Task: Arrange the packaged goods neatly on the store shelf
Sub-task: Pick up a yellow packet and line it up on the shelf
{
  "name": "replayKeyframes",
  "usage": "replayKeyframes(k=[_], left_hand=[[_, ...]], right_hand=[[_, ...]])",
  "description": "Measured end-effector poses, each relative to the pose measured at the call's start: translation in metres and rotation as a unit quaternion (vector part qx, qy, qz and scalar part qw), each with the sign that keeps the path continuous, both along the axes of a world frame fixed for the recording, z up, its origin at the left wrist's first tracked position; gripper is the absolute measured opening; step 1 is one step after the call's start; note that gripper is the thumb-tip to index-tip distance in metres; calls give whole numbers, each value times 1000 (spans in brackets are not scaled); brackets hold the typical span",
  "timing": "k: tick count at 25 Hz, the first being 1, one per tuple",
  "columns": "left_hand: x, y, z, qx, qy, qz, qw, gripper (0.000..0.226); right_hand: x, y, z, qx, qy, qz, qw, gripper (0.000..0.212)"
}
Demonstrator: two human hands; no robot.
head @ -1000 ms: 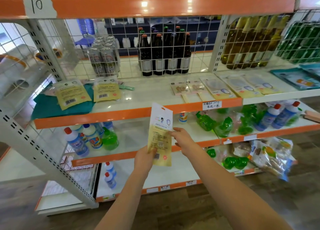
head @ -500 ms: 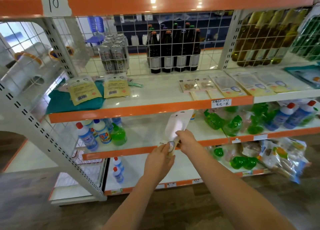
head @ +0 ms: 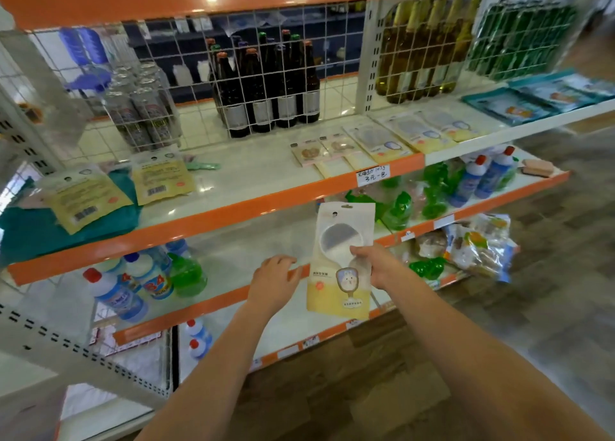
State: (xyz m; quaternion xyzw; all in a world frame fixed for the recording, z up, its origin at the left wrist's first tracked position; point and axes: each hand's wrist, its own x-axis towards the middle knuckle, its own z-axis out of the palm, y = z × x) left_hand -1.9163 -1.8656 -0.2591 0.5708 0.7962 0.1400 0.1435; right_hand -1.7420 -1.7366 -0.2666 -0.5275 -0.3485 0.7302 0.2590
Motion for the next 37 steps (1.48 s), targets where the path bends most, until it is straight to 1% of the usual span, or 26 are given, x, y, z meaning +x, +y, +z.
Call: replayKeyframes(k=[2, 5, 7, 9, 11, 15, 19, 21, 23, 28, 32, 37], left_hand=[[5, 9, -3, -10, 17, -44, 999, 38], [12, 26, -9, -9, 46, -93, 995, 37], [22, 41, -14, -21, 51, -121, 991, 38], [40, 52, -18, -25, 47, -150, 987, 39], [64, 63, -21, -20, 35, -191, 981, 39], [101, 85, -31, -6, 40, -254, 966, 37], [143, 100, -34, -18, 46, -275, 960, 36], [168, 111, -32, -22, 49, -285, 957, 35], [194, 126, -26, -22, 53, -301, 952, 36], [258, 165, -5, 0, 54, -314, 948, 36], [288, 186, -4, 1, 67, -318, 946, 35], [314, 197, -9, -16, 69, -324, 943, 33]], right_hand=[[18, -1, 3, -9, 15, -22, 1000, 29], [45, -4, 2, -21, 25, -49, 998, 35], [66, -7, 0, -18, 18, -68, 997, 40], [88, -12, 0, -20, 22, -92, 995, 40], [112, -18, 1, -17, 39, -114, 993, 36], [160, -22, 2, -14, 70, -162, 984, 39], [205, -19, 5, -12, 66, -193, 979, 22], [228, -11, 7, -6, 64, -203, 977, 24], [254, -1, 9, 6, 64, -205, 977, 32], [320, 27, 19, 36, 41, -221, 974, 42], [354, 48, 22, 38, 26, -221, 974, 41], [378, 70, 13, 34, 34, -223, 974, 40]])
